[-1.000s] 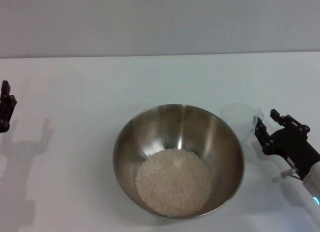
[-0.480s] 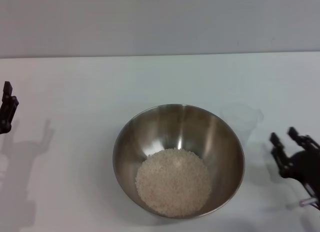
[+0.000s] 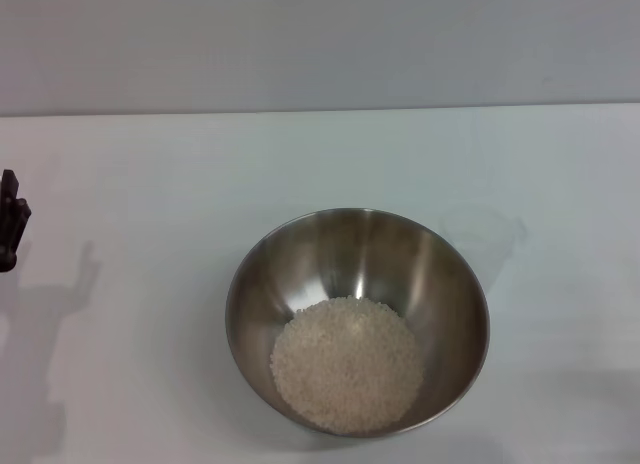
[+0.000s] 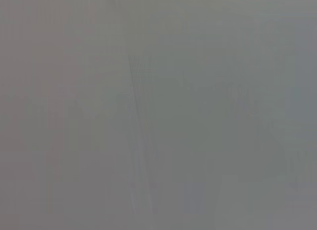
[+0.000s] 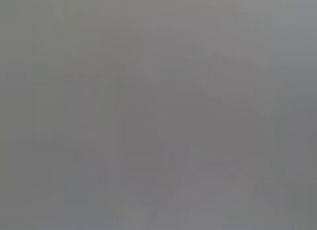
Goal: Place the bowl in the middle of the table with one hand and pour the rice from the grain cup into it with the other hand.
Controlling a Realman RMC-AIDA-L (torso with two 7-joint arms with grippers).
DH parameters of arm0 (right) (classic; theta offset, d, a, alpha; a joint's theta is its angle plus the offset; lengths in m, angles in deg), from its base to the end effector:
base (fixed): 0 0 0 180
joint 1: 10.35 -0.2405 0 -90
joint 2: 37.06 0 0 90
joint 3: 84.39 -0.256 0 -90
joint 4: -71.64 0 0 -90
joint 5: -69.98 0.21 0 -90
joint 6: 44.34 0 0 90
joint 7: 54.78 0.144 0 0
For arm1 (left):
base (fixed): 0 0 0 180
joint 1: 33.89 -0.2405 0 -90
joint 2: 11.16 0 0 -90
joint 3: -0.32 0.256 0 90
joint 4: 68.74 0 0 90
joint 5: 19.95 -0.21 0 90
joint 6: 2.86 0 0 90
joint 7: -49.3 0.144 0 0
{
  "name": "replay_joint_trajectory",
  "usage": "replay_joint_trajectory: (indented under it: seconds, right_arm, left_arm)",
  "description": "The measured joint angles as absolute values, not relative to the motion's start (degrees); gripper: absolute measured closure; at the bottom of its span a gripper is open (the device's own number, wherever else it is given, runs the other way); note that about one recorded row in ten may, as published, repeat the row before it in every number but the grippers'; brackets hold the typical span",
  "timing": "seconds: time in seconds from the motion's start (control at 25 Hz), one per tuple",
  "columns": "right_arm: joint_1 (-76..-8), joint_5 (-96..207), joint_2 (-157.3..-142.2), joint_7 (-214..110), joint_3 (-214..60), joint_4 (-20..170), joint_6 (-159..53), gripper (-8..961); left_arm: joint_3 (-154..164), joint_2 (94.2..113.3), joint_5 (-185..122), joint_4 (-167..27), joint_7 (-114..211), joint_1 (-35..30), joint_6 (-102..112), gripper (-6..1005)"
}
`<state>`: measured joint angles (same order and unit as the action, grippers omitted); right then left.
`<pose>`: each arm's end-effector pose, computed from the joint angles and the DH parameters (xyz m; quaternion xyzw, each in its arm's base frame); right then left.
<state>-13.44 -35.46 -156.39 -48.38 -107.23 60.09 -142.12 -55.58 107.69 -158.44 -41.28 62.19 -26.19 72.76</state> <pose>0.3625 0.1758 0.0134 -0.5882 0.1999 0.3538 0.6992 -0.3213 0.2679 0.0009 -0.6397 -0.1290 -0.2828 0.7030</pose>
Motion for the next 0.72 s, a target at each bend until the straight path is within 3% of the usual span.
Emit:
replay_joint_trajectory:
  seconds: [0.48,0.72]
  right_arm:
    - [-12.3,-34.7,-156.54,-48.8,-107.7,61.1,-144.6,118]
    - [-12.5,-34.7,-156.60,-50.2,-107.8,60.6,-144.6,116]
  left_arm:
    - [-55.4,107.68,-158.5,-41.8,61.2,-27.4,73.0,188]
    - [-56.0,107.61,-158.5,-41.9,60.1,-27.4,73.0,188]
